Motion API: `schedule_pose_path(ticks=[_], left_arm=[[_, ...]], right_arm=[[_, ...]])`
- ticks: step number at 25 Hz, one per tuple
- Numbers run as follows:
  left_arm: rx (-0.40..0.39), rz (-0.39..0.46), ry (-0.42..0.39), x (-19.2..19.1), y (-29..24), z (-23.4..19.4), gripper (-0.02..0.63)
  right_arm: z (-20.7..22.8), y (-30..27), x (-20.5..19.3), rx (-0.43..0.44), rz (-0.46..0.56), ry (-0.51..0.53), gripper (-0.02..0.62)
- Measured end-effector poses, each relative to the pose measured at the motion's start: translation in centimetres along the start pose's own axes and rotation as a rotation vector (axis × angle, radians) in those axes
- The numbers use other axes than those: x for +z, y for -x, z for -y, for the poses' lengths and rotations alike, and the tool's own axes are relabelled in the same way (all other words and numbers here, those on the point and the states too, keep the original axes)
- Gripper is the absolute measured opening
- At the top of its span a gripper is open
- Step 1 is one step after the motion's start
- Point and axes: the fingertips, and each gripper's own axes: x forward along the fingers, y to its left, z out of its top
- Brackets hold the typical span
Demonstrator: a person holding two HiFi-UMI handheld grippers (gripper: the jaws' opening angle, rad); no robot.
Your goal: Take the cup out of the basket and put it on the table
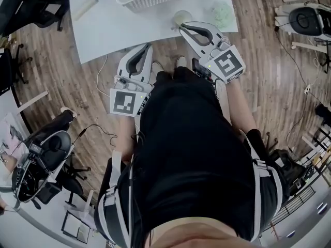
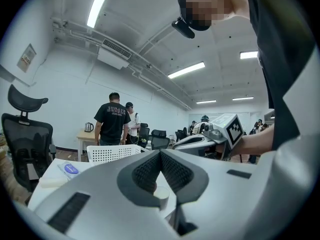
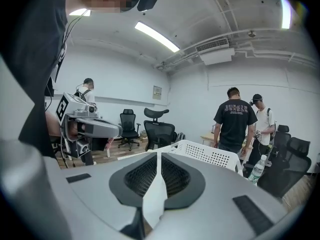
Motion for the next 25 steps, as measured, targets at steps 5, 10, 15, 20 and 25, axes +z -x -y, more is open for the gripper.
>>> schedule_pose_path(ticks=[5, 10, 15, 20, 25], left_arm=[[-0.033, -0.023, 0.001, -0.8, 1.4, -0.7, 0.02], [-0.039, -0.02, 0.027, -0.8, 1.7, -1.3, 0.02], [-0.013, -0.028, 0.027, -1.0, 0.7, -1.5, 0.02], [0.047, -0.017, 0.026, -0.2, 0.1, -3.9, 0.02], [0.089, -0.039, 0.013, 0.3, -1.8, -6.0, 0.02]], right_arm=[[0.7, -1.6, 0.6, -0.041, -0.025, 0.035, 0.023], [1.6, -2.9, 1.2, -0.032, -0.064, 0.087, 0.075], [3.8, -3.7, 1.3, -0.017, -0.075, 0.117, 0.095], [6.2, -6.5, 1.6, 0.011, -0.078, 0.13, 0.095], [10.2, -9.6, 1.4, 0.029, -0.095, 0.163, 0.095]])
